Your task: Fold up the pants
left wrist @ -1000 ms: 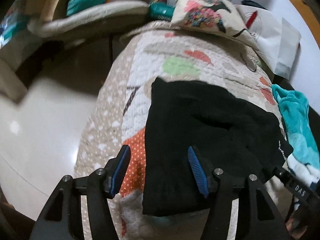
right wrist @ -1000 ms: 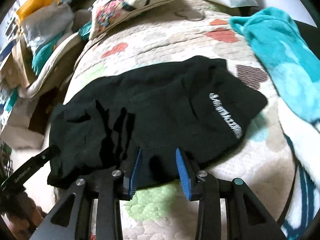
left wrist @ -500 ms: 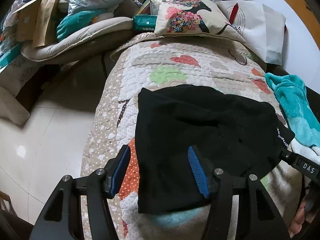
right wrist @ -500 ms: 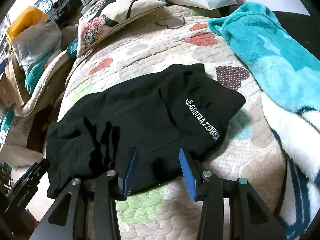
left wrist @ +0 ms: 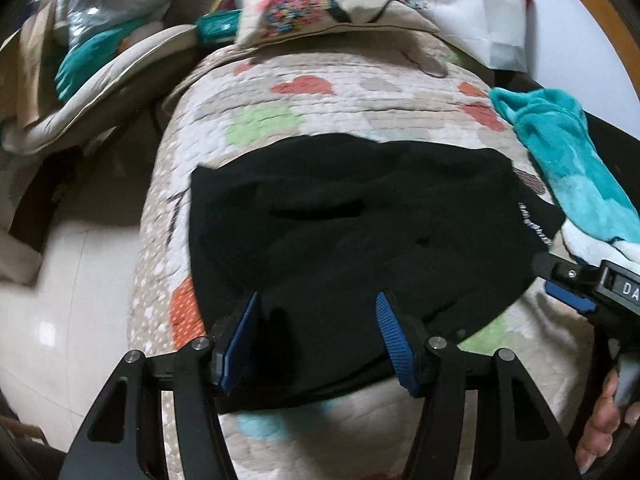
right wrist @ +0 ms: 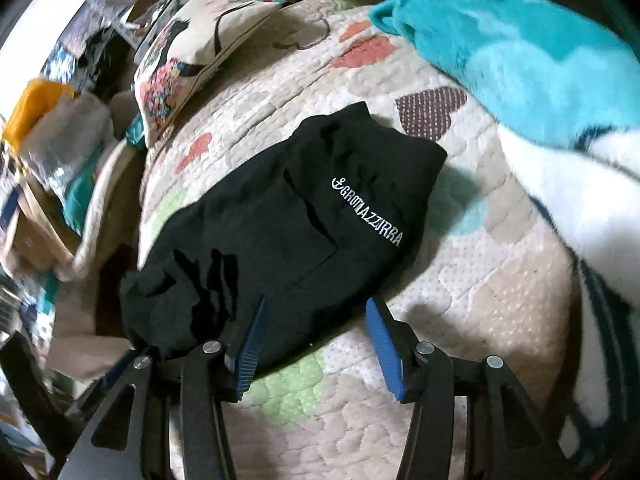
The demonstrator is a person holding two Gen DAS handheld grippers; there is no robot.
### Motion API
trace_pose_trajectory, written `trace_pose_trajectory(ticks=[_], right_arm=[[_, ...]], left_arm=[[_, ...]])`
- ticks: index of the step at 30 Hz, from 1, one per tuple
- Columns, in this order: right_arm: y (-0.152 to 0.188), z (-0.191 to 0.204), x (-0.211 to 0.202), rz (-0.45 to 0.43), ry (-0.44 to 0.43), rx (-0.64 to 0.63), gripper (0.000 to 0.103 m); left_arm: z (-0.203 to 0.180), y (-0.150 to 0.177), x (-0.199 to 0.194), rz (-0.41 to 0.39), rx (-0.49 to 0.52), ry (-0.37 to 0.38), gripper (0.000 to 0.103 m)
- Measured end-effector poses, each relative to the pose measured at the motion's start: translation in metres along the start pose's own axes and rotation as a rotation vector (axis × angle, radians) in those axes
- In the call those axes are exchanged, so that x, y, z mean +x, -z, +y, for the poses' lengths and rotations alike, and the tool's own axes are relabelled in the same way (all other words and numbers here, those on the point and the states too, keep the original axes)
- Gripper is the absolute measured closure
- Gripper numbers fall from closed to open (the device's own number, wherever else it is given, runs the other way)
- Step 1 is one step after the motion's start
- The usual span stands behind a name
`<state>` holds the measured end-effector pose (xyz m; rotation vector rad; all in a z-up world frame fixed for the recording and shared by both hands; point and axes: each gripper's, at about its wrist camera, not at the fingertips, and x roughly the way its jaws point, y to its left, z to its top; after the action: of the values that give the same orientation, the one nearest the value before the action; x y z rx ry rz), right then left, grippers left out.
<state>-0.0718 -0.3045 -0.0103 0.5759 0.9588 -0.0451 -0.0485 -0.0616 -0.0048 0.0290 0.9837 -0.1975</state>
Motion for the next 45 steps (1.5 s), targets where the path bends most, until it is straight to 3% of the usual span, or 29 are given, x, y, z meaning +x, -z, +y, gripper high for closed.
trace_pose_trajectory(ticks=[4,14,24,29,32,39,45], right_arm=[[-0.005,-0.011,-0.001,0.006,-0.048,0.061,0.048],[-0.011,-0.020,-0.006,-0.012,-0.082,0.124,0.047],[-0.013,-0.044,-0.014,-0.031,-0.019,0.165,0.042],[-0.016,-0.048,-0.002,-0.019,0.011,0.181,0.042],[-0.018,-0.048,0.000,-0.045,0.035,0.170,0.042],[-0.025,-0.050,0.008,-0.110,0.073,0.175,0.042],[-0.036,-0.048,0.018,-0.153,0.107,0.147,0.042]], left_arm=[[-0.025,-0.010,-0.003,-0.018,0.127,-0.045,0.044],[-0.074,-0.038,-0.003,-0.056,0.292,-0.014,0.044],[-0.097,-0.067,0.028,0.002,0.280,0.071,0.044],[-0.113,-0.080,0.040,-0.002,0.330,0.083,0.044],[-0.122,-0.094,0.051,0.011,0.346,0.138,0.044],[-0.133,-0.138,0.097,0.118,0.268,0.285,0.044],[-0.163,-0.157,0.135,0.180,0.276,0.348,0.044]])
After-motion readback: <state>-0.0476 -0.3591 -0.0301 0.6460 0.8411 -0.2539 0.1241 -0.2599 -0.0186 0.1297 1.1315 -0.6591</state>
